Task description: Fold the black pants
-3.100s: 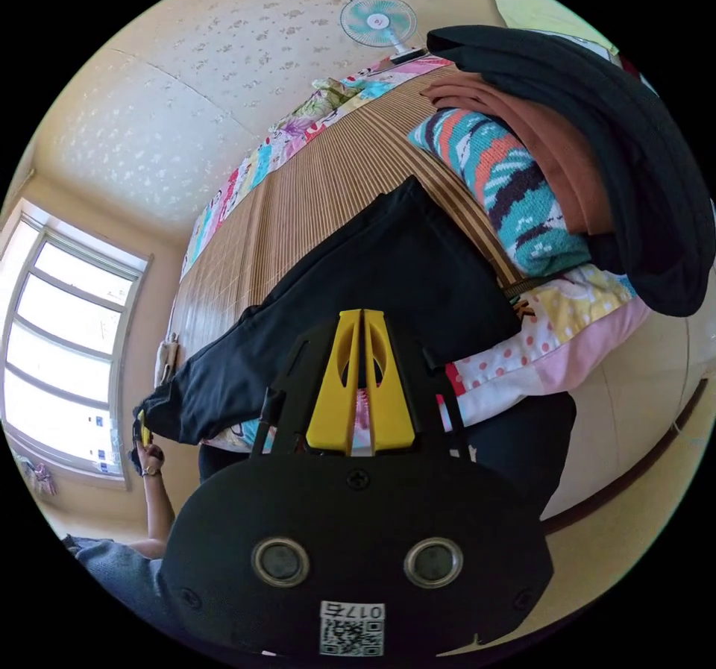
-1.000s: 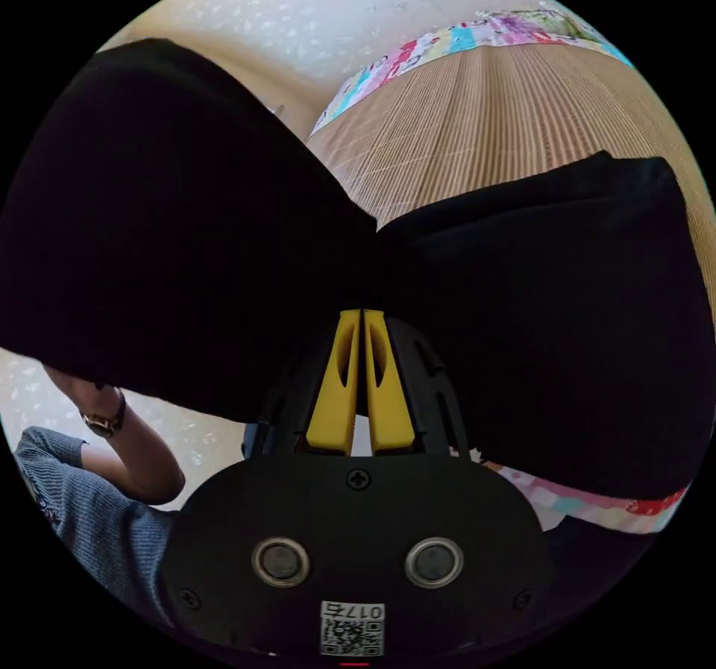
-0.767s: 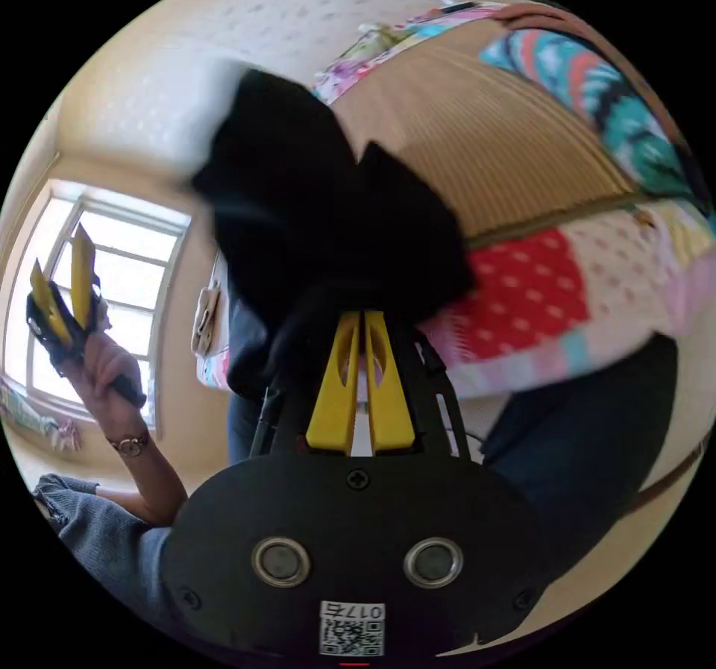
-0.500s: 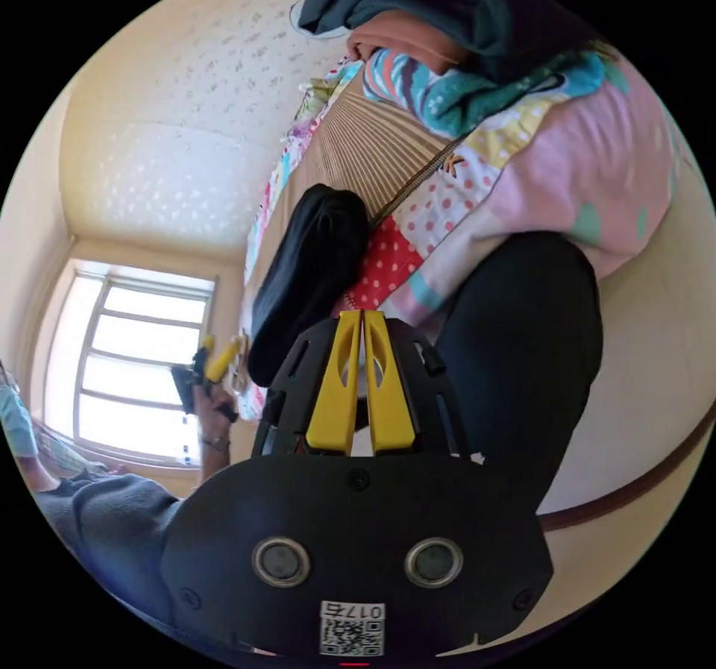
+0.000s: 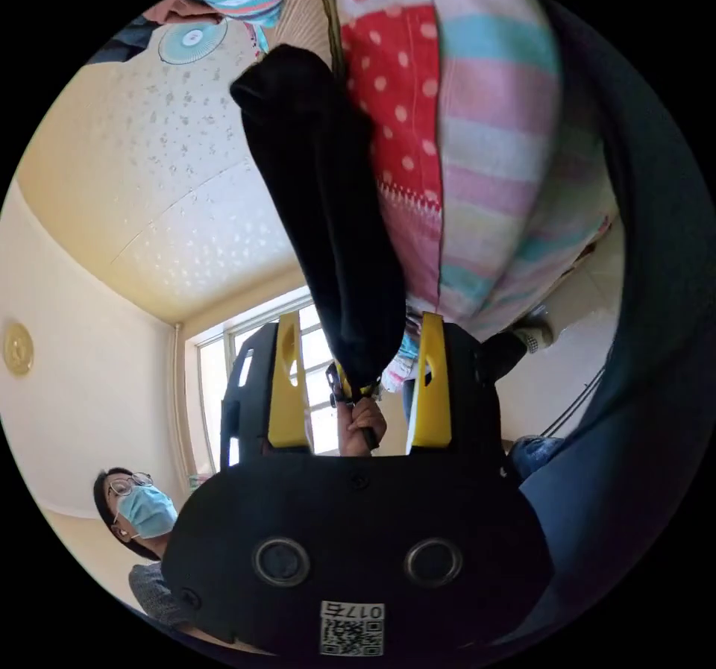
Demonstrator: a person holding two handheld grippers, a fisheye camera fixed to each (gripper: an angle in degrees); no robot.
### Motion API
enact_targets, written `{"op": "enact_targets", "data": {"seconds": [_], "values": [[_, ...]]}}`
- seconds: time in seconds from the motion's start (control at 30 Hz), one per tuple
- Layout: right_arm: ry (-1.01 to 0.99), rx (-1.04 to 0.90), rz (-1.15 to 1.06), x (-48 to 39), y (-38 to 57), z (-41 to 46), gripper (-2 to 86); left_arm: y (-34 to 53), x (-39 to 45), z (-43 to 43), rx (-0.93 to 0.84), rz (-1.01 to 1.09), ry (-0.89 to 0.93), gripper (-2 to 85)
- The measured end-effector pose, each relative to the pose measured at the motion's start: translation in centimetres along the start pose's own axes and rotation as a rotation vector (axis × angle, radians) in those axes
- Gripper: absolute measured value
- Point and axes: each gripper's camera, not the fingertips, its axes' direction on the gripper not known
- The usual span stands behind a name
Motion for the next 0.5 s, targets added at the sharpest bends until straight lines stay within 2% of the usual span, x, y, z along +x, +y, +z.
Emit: {"op": "enact_targets", "data": {"seconds": [0.1,0.2,0.27,0.3,0.4,0.5], "values": [[-0.077,-0.009,0.011,-0.5,-1.2,0.9,23.5,2.0,2.3,-0.5,-0.028,0.039,-0.001,9.1],[-0.065,0.017,0.043,-0.7,-2.4,0.9,24.1,4.5,3.8,-1.2,-0.041,0.065,-0.054,8.9],[-0.028,0.031,0.025,-1.0,-3.3,0.5,22.2,6.1,4.1,-1.8,-0.038,0.083,-0.095,9.0],[0.016,-0.004,0.018,-1.3,-3.8,0.8,17.0,7.2,4.4,-2.1,-0.033,0.101,-0.132,8.9],[0.099,-0.130,-0.152,-4.0,-4.3,3.2,8.7,9.7,6.5,-2.9,0.005,0.224,-0.287,8.7],[0.170,-0.250,-0.370,-8.9,-4.0,7.8,6.4,12.4,9.3,-5.2,0.083,0.338,-0.350,8.6]]}}
